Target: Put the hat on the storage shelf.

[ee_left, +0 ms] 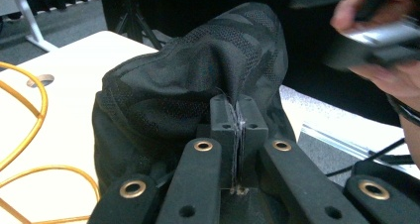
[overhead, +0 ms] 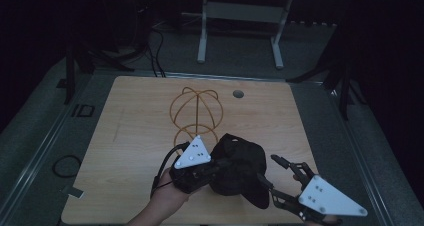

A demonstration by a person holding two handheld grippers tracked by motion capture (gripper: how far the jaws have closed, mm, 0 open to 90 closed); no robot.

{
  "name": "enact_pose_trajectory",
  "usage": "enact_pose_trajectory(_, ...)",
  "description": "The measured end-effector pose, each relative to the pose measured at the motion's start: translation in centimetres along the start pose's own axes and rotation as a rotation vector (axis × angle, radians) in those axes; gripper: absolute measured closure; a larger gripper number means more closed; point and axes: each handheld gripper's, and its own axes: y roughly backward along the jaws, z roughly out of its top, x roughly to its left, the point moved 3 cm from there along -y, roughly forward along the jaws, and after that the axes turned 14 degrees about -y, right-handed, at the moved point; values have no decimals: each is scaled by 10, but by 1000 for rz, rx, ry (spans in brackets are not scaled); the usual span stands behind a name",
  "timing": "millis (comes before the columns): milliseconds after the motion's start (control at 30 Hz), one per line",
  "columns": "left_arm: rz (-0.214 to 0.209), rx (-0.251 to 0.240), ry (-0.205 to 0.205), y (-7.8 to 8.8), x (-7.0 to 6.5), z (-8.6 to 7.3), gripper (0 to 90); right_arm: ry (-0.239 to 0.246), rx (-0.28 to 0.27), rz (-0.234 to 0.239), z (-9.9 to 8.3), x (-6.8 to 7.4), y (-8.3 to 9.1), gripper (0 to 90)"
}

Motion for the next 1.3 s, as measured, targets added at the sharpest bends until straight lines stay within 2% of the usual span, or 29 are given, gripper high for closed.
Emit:
enact_pose_trajectory(33,10,-4,11,-1,0,2,896,0,0,0,0,0,0,416)
enact_pose_trajectory(67,10,0,14,-2,0,4,897,73,39,-1,-4,14,-3,372)
enact_pose_trajectory(100,18,1,16,-3,0,5,897,73,39,-1,-4,14,-3,372)
enact_pose_trajectory(133,23,-2,23,-4,0,7,897,122,69,11,-8,22,-7,362)
enact_pose_trajectory(167,36,-4,26,-6,-1,10,897,218,123,0,-18,38,-14,367)
enact_pose_trajectory(233,33,-3,27,-6,-2,12,897,327,143,5,-28,53,-19,397)
enact_pose_trajectory(267,35,-5,24,-7,-3,13,897,377,146,-11,-32,59,-22,416)
enact_pose_trajectory(333,33,-10,29,-10,-6,16,897,436,166,-26,-37,66,-28,427)
enact_pose_trajectory(367,33,-10,29,-10,-6,16,897,436,166,-26,-37,66,-28,427)
enact_pose_trajectory(400,28,-12,33,-11,-7,18,897,466,193,-58,-40,67,-33,429)
enact_pose_trajectory(433,28,-12,33,-11,-7,18,897,468,214,-67,-42,65,-36,427)
enact_pose_trajectory(533,15,-17,47,-12,-7,18,898,475,219,-81,-44,63,-38,458)
enact_pose_trajectory(567,6,-22,59,-13,-7,18,898,485,220,-88,-44,62,-38,489)
enact_pose_trajectory(600,6,-20,59,-13,-7,18,898,498,224,-122,-44,58,-39,616)
enact_pose_trajectory(633,2,-24,65,-14,-9,18,898,488,239,-127,-45,57,-39,667)
enact_pose_trajectory(700,-17,-31,79,-15,-10,18,898,511,264,-135,-46,54,-41,685)
enact_pose_trajectory(767,-39,-46,90,-17,-13,20,898,524,267,-170,-49,54,-44,658)
enact_pose_trajectory(833,-50,-60,103,-17,-14,23,898,544,229,-205,-51,56,-46,643)
enact_pose_trajectory(933,-43,-67,96,-17,-14,26,898,566,210,-265,-56,59,-51,453)
enact_pose_trajectory(967,-38,-76,103,-17,-15,28,898,602,199,-290,-57,59,-52,406)
enact_pose_trajectory(1033,-50,-85,108,-19,-16,30,898,620,172,-366,-61,60,-54,402)
enact_pose_trajectory(1067,-50,-85,108,-19,-16,30,898,619,158,-389,-62,61,-54,404)
enact_pose_trajectory(1100,-78,-98,121,-20,-18,33,898,625,138,-410,-62,61,-53,429)
enact_pose_trajectory(1133,-78,-98,121,-20,-18,33,898,625,138,-410,-62,61,-53,429)
enact_pose_trajectory(1167,-73,-98,114,-21,-20,34,899,649,115,-444,-64,60,-50,562)
enact_pose_trajectory(1200,-96,-95,113,-25,-23,35,899,642,110,-449,-63,60,-48,645)
enact_pose_trajectory(1233,-95,-98,113,-26,-24,35,899,649,110,-445,-62,59,-46,727)
enact_pose_trajectory(1267,-95,-98,113,-26,-24,35,899,649,110,-445,-62,59,-46,727)
enact_pose_trajectory(1300,-105,-95,104,-28,-27,36,900,657,121,-446,-61,58,-44,795)
